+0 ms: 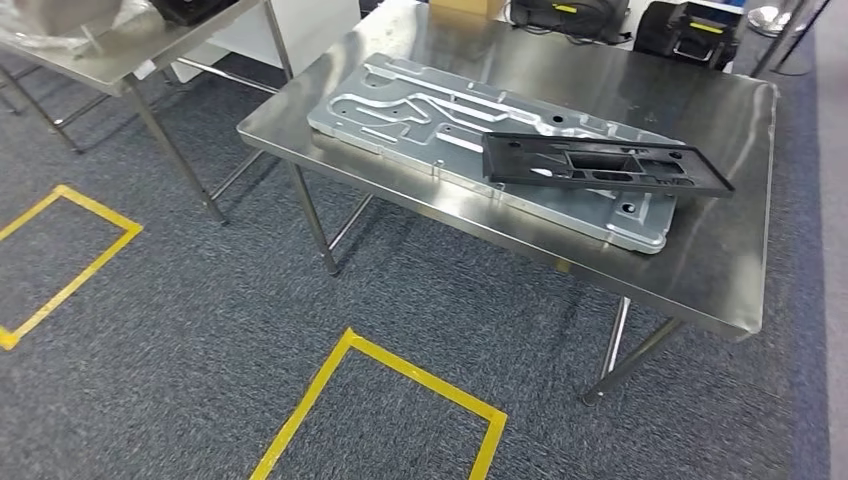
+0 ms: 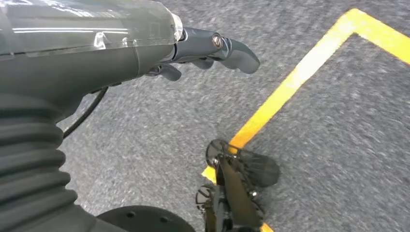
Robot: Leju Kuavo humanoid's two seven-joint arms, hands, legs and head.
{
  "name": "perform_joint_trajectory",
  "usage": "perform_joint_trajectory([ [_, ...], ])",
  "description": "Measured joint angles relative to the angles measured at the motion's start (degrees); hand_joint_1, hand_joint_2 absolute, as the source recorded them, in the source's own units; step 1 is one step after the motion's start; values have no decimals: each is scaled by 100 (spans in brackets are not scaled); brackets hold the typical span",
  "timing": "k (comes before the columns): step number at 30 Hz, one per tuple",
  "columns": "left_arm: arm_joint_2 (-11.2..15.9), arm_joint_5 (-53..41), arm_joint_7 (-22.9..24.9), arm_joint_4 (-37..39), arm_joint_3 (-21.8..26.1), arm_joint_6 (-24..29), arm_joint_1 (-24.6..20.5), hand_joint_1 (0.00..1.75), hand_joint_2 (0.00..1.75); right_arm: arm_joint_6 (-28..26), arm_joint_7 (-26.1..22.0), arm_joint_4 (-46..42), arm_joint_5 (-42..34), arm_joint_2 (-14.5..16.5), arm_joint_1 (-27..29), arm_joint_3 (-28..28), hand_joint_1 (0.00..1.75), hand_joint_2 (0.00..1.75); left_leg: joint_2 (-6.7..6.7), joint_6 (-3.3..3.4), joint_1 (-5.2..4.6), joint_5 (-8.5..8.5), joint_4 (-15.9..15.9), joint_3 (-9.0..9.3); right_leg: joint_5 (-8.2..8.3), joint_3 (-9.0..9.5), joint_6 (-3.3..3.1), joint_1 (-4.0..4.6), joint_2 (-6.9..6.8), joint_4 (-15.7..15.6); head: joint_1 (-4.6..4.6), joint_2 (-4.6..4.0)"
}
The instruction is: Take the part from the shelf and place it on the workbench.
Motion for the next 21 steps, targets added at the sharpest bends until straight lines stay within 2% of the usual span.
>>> perform_joint_trajectory([
  [1, 0, 12, 14, 0, -2, 24, -15, 0, 175, -7, -6, 0, 10, -1, 10, 0, 0, 0, 132, -27, 7, -191, 393, -187, -6, 0, -17, 11, -81, 0, -2, 0],
  [2, 0, 30, 31, 0, -2, 42, -26, 0, 175, -18, -8, -1, 18, -2, 18, 0, 0, 0, 202, -49, 21, -342, 769, -365, -12, 1, -25, 22, -165, 1, -2, 0],
  [3, 0, 46, 48, 0, -1, 53, -25, 0, 175, -36, -10, -1, 21, -6, 19, 0, 0, 0, 239, -64, 32, -399, 1001, -473, -19, 4, -29, 28, -245, 3, -2, 0],
  [4, 0, 63, 66, 0, -1, 60, -15, 0, 175, -56, -11, -2, 22, -10, 14, 1, 0, 0, 263, -71, 41, -340, 1011, -470, -27, 11, -27, 30, -318, 5, -2, 0],
  [5, 0, 76, 84, 0, -1, 63, -4, 0, 175, -75, -12, -2, 22, -15, 8, 1, 0, 0, 293, -68, 47, -181, 786, -349, -37, 25, -20, 30, -385, 5, -2, 0],
  [7, 0, 86, 104, 0, 0, 69, 1, 0, 175, -93, -15, -2, 20, -21, -6, 1, 0, 0, 477, -28, 30, 182, -51, 89, -63, 66, 10, 39, -514, 5, -2, 0],
  [8, -1, 86, 111, 0, 0, 69, -9, 0, 131, -99, -16, -2, 17, -24, -9, 1, 0, 0, 566, 12, 7, 279, -375, 255, -75, 79, 34, 48, -567, 6, -1, 0],
  [9, -2, 82, 118, 0, -1, 66, -17, 0, 87, -109, -16, -2, 11, -29, -14, 0, 0, 0, 627, 49, -16, 314, -564, 343, -86, 89, 61, 59, -615, 7, -1, 0],
  [10, -4, 78, 129, 0, -1, 60, -17, 0, 44, -126, -18, -2, 2, -36, -23, 0, 0, 0, 635, 83, -42, 296, -611, 345, -90, 96, 88, 67, -659, 4, 0, 0],
  [11, -7, 73, 141, 0, -1, 47, -9, 0, 0, -149, -22, -2, -10, -40, -40, 0, 0, 0, 572, 117, -46, 312, -622, 332, -92, 109, 119, 72, -705, -2, -1, 0],
  [12, -11, 68, 151, 1, -1, 30, 6, 0, 0, -173, -28, -3, -24, -46, -55, 0, 0, 0, 519, 148, -29, 330, -648, 336, -108, 126, 153, 66, -711, 0, -1, 0],
  [14, -31, 64, 146, 3, -1, -12, 22, 0, 0, -203, -51, -3, -39, -54, -65, 0, 0, 0, 411, 219, 8, 377, -714, 363, -267, 74, 204, 56, -493, 183, -1, 0],
  [16, -57, 57, 97, 4, -1, -42, 13, 0, 0, -211, -65, -3, -19, -66, -42, 0, 0, 0, 302, 263, 17, 411, -739, 362, -626, -214, 213, 49, -184, 811, 1, 0],
  [17, -67, 52, 63, 4, -2, -42, 8, 0, 0, -218, -61, -2, 4, -74, -27, 0, 0, 0, 238, 274, 10, 418, -735, 352, -797, -415, 208, 50, -117, 1213, 2, 0],
  [18, -79, 45, 31, 4, -2, -28, 8, 0, 0, -229, -49, -2, 35, -85, -11, 0, 0, 0, 165, 278, 5, 421, -730, 347, -885, -578, 204, 52, -87, 1524, 2, 0],
  [19, -92, 32, 0, 4, -2, -5, 14, 0, 0, -241, -34, -2, 63, -97, 2, 0, 0, 0, 89, 278, 2, 421, -722, 347, -862, -665, 200, 54, -72, 1657, 1, 0],
  [20, -106, 19, -32, 4, -3, 25, 22, 0, 0, -252, -18, -2, 88, -108, 11, 0, 0, 0, 10, 274, 3, 418, -711, 351, -722, -650, 195, 52, -60, 1564, 2, 0],
  [21, -121, 7, -63, 4, -5, 53, 27, 0, 0, -261, -4, -2, 108, -119, 17, 0, 0, 0, -67, 264, 6, 412, -697, 356, -496, -533, 189, 44, -22, 1255, 2, 0],
])
